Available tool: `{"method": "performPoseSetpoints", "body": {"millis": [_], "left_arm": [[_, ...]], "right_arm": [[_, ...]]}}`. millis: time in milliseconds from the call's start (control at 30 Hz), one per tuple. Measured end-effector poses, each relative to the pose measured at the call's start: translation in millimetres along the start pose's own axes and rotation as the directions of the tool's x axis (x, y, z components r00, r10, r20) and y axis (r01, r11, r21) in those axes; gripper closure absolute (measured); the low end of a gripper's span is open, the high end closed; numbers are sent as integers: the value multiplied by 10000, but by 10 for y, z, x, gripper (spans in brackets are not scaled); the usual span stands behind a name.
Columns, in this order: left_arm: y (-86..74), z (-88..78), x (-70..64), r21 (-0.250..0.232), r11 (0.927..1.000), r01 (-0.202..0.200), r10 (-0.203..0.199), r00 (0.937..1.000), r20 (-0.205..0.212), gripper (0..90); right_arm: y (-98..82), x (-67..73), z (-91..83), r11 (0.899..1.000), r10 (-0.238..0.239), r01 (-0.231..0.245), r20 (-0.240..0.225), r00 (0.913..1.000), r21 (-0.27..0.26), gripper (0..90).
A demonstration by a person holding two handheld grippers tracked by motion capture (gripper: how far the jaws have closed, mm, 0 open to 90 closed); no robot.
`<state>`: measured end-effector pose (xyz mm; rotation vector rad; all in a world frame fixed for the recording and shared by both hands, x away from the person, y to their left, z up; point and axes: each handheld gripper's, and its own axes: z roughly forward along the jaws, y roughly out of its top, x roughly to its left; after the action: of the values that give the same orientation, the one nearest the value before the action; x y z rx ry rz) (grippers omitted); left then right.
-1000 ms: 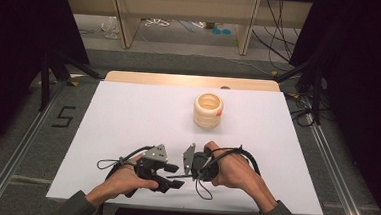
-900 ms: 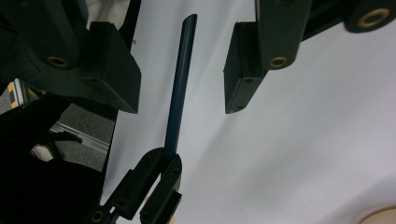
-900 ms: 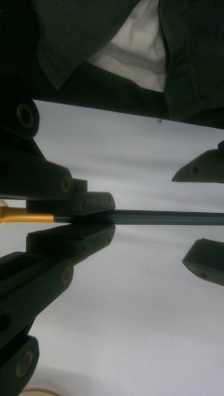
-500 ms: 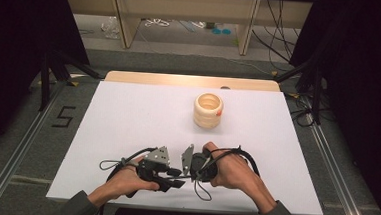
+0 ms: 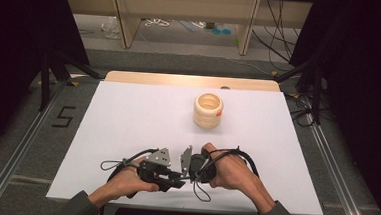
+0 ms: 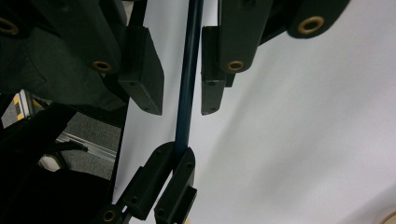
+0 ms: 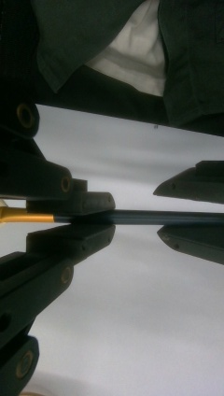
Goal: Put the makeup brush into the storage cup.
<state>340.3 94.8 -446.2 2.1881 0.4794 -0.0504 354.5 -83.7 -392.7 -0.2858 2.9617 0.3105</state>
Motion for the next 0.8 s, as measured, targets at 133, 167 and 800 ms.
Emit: {"method": "performPoseSetpoints", "body": {"millis": [133, 167, 800], "left_arm": [[-1, 0, 1, -5, 10000, 18, -18, 10000, 14, 727], [-2, 0, 1, -10, 10000, 25, -25, 10000, 14, 733], [2, -7, -32, -19, 9996, -273, 273, 9996, 29, 840]], "right_arm": [[6, 24, -9, 9993, 285, -282, -126, 9995, 230, 831], [8, 23, -9, 9994, 251, -248, -99, 9996, 248, 831], [10, 31, 13, 9998, 178, -179, -371, 9992, -25, 826]]}}
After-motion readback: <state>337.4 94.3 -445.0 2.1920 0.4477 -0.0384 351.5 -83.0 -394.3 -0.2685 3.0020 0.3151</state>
